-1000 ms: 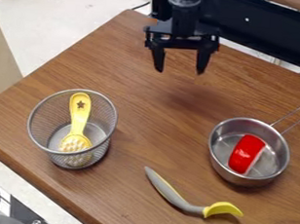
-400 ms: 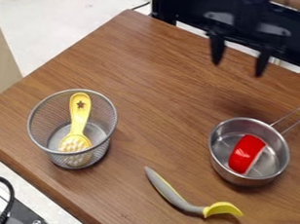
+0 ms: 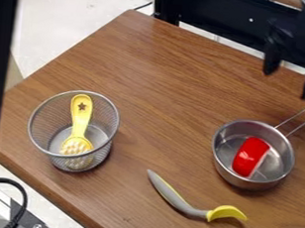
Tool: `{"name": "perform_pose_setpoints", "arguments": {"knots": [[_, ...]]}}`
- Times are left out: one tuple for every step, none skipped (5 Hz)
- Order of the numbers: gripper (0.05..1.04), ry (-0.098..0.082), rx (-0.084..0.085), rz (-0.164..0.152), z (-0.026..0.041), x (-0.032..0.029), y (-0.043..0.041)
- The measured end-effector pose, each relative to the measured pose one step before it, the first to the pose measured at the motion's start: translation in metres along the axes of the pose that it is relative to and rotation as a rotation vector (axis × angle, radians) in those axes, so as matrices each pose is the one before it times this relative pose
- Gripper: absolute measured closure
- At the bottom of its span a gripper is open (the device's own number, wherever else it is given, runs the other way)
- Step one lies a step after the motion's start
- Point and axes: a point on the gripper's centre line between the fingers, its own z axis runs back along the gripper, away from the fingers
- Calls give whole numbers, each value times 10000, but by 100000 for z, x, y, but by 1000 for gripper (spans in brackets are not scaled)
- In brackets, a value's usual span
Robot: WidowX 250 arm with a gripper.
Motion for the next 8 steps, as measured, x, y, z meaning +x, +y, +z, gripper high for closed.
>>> {"name": "perform_pose_setpoints", "arguments": {"knots": [[85, -396, 57, -525, -916, 445, -1106], [85, -52, 73, 201, -1243, -564, -305], [85, -32, -8, 438, -1250, -749, -125], [85, -90, 119, 73, -632, -289, 123], [85, -118, -415, -119, 35, -659, -605], [85, -108, -1, 137, -467, -444, 21], [85, -169, 372, -9, -675, -363, 173], [118, -241, 50, 174, -76, 299, 29]]}}
